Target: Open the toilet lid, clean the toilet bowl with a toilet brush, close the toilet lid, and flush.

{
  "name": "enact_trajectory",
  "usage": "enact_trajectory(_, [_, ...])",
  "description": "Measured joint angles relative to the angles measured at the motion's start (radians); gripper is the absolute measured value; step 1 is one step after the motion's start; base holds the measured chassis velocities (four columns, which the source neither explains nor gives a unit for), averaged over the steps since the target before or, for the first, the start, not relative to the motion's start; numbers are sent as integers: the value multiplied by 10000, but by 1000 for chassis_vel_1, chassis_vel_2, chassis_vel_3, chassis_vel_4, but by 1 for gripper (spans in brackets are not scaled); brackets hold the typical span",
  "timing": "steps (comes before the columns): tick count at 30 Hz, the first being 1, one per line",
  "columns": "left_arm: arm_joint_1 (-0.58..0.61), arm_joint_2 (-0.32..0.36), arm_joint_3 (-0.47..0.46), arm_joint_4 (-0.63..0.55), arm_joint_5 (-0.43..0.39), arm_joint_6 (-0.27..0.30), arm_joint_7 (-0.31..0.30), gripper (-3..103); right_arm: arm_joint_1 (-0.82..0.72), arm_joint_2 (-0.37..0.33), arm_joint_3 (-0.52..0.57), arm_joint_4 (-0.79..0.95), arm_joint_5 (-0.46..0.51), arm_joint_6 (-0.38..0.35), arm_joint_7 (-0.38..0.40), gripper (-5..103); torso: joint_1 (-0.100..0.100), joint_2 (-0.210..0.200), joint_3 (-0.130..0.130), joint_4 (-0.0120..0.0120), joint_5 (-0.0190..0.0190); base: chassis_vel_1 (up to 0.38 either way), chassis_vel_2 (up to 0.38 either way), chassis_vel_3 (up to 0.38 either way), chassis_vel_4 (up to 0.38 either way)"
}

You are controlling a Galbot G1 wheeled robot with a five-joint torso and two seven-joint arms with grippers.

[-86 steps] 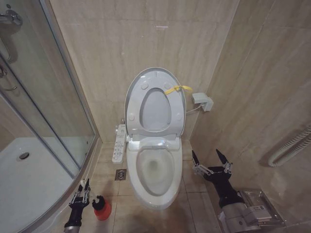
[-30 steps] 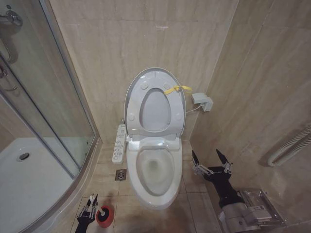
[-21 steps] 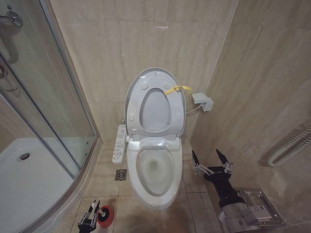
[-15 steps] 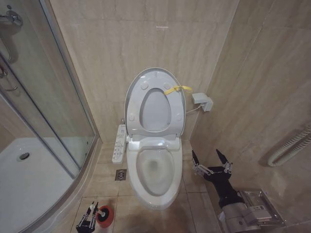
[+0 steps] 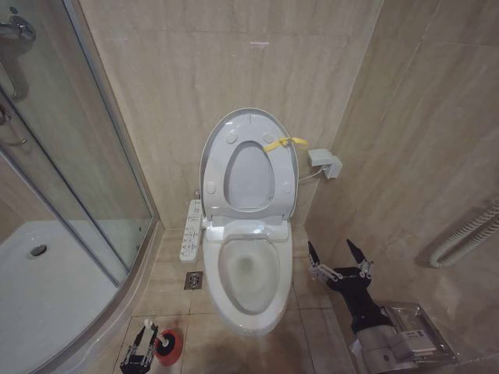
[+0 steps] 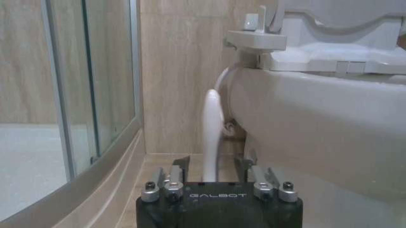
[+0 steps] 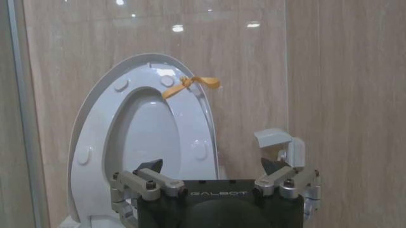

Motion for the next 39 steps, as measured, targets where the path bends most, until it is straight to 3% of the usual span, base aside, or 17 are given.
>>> enact_trajectory(7, [96,36,-167,-378,181,-16,-5,49,0,0,0,0,0,0,0,100,0,0,-1,-1,4,0,0,0,0])
enact_trajectory(8, [184,32,-217,-629,219,-17,-31,76,0,0,0,0,0,0,0,100,-1,0,-1,-1,7,0,0,0,0])
enact_trajectory(13, [710,15,-313,-2097,665,-20,-828,76,0,0,-1,0,0,-1,0,100,-2,2,-2,-1,7,0,0,0,0])
enact_trajectory(14, [866,13,-344,-2563,714,-19,-1019,99,0,0,-1,0,0,-1,0,100,-2,2,-2,-1,7,0,0,0,0])
enact_trajectory(19, [1301,-41,-479,-3976,1094,42,-1703,99,-1,0,-1,0,0,0,-1,100,-2,2,-2,-1,8,0,0,0,0])
enact_trajectory(21, [1516,-139,-642,-4915,1875,129,-2478,99,-1,0,-1,0,0,0,-1,100,-2,2,-2,0,8,0,0,0,0])
enact_trajectory(23, [1794,-189,-712,-5958,2321,541,-3090,100,-1,0,-1,0,0,-1,-1,100,-2,2,-2,-3,9,0,0,0,0])
enact_trajectory(24, [1794,-189,-712,-5958,2321,541,-3090,100,-1,0,-1,0,0,-1,-1,100,-2,2,-2,-3,9,0,0,0,0])
enact_trajectory(27, [2403,-150,-504,-7906,2244,1811,-3871,100,0,0,-2,0,0,0,-1,100,-2,3,-2,-1,9,0,0,0,0])
enact_trajectory(28, [2403,-150,-504,-7906,2244,1811,-3871,100,0,0,-2,0,0,0,-1,100,-2,3,-2,-1,9,0,0,0,0])
enact_trajectory(31, [3001,-95,-206,-9774,1960,3140,-4281,100,0,0,-2,0,0,-1,-2,100,-2,3,-2,-2,10,0,0,0,0])
enact_trajectory(32, [3001,-95,-206,-9774,1960,3140,-4281,100,0,0,-2,0,0,-1,-2,100,-2,3,-2,-2,10,0,0,0,0])
enact_trajectory(35, [3567,-114,142,-11047,1888,4346,-4605,100,0,1,-2,0,0,0,-1,100,-2,3,-2,0,9,0,0,0,0])
enact_trajectory(36, [3567,-114,142,-11047,1888,4346,-4605,100,0,1,-2,0,0,0,-1,100,-2,3,-2,0,9,0,0,0,0])
enact_trajectory(39, [4093,-190,441,-12023,2124,5135,-4854,100,-1,1,-2,1,0,0,-1,100,-3,3,-2,-2,9,0,0,0,0])
